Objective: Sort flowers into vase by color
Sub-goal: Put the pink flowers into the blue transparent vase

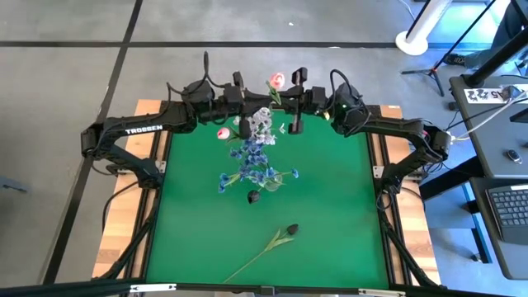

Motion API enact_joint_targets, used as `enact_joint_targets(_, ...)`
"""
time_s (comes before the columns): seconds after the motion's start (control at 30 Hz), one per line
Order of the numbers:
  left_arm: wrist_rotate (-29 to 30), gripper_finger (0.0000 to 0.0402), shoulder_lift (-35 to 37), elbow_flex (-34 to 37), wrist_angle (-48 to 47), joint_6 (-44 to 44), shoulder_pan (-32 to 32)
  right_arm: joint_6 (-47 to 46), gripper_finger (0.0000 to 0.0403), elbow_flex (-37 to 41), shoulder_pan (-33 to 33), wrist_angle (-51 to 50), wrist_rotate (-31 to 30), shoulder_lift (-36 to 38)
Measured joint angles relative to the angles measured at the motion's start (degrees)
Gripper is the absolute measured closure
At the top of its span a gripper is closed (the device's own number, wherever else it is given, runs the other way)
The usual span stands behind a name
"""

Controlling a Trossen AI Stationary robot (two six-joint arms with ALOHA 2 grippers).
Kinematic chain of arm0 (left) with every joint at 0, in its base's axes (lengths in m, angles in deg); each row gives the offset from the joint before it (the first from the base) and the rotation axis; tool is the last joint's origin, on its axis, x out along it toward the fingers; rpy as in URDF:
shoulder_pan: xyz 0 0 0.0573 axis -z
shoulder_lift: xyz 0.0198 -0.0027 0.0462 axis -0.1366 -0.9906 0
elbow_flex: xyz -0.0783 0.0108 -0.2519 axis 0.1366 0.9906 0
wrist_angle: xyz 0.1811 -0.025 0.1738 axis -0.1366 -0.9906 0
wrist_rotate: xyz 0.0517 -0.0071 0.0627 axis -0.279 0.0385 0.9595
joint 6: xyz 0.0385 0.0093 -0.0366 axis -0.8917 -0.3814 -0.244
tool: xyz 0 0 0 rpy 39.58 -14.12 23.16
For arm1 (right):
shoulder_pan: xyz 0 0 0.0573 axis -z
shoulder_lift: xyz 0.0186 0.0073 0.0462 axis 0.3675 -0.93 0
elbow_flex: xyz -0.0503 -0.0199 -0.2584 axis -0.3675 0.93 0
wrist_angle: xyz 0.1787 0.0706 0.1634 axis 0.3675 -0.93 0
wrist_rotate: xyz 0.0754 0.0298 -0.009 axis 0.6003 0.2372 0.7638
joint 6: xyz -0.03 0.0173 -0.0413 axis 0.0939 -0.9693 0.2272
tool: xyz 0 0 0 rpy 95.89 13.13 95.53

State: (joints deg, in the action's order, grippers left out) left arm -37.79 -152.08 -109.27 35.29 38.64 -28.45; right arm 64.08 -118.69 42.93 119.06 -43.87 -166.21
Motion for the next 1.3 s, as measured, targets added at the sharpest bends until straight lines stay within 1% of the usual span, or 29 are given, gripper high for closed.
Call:
enact_joint_targets(0.1, 3.1, 0.0398, 0.4, 0.0, -0.3, -0.5, 0.0, 0.0, 0.0373, 0.0, 0.1, -0.8, -0.7, 0.2)
enact_joint_targets(0.17, 4.9, 0.0399, 1.1, 0.0, -0.4, -1.5, 0.0, 0.0, 0.0357, 0.0, 0.0, -2.9, -2.6, 1.2)
enact_joint_targets(0.3, 8.0, 0.0400, 5.3, 0.1, 0.0, -1.8, -0.5, 1.4, 0.0314, 0.0, 0.0, -8.4, -4.2, 4.4)
enact_joint_targets(0.43, 8.0, 0.0400, 10.2, 0.0, -1.3, -1.8, -1.2, 3.3, 0.0270, 0.0, 0.0, -15.4, -5.7, 7.9)
enact_joint_targets(0.53, 8.0, 0.0401, 14.5, 0.0, -5.4, -1.8, -1.2, 6.1, 0.0245, 0.0, 0.0, -22.4, -6.9, 10.7)
enact_joint_targets(0.6, 8.4, 0.0401, 17.9, 0.0, -8.5, -1.8, -1.2, 9.2, 0.0233, 0.0, 0.0, -28.8, -7.2, 12.6)
enact_joint_targets(0.67, 8.7, 0.0401, 21.2, 0.0, -12.6, -1.7, -1.2, 12.0, 0.0226, 0.0, 0.0, -34.8, -8.4, 14.1)
enact_joint_targets(0.73, 8.2, 0.0401, 24.1, 0.0, -17.4, -0.6, -1.2, 12.6, 0.0225, 0.8, 0.0, -37.8, -7.6, 15.3)
enact_joint_targets(0.8, 5.9, 0.0401, 26.8, 0.0, -23.0, 0.6, -1.2, 11.5, 0.0227, 2.9, 0.2, -37.5, -4.6, 16.2)
enact_joint_targets(0.83, 5.1, 0.0401, 27.9, 0.6, -24.3, 1.5, -1.2, 10.9, 0.0229, 4.3, 0.7, -37.4, -3.7, 16.8)
enact_joint_targets(0.9, 4.8, 0.0401, 30.7, 3.2, -25.4, 2.8, -0.9, 10.1, 0.0234, 7.5, 2.0, -36.4, -3.3, 18.0)
enact_joint_targets(0.97, 4.8, 0.0401, 33.1, 7.1, -24.4, 3.3, -0.7, 8.1, 0.0236, 11.5, 3.6, -32.3, -3.4, 18.4)
enact_joint_targets(1.1, 5.8, 0.0401, 38.2, 17.9, -18.8, 5.2, -0.8, 1.7, 0.0237, 21.4, 7.6, -21.3, -2.0, 17.8)
enact_joint_targets(1.17, 6.0, 0.0401, 40.6, 24.0, -13.9, 5.9, -0.8, -0.4, 0.0237, 25.8, 8.7, -15.6, -2.0, 17.1)
enact_joint_targets(1.3, 6.0, 0.0401, 43.3, 34.6, -2.7, 7.4, -0.8, -3.1, 0.0237, 32.1, 9.8, -8.6, -2.0, 15.1)
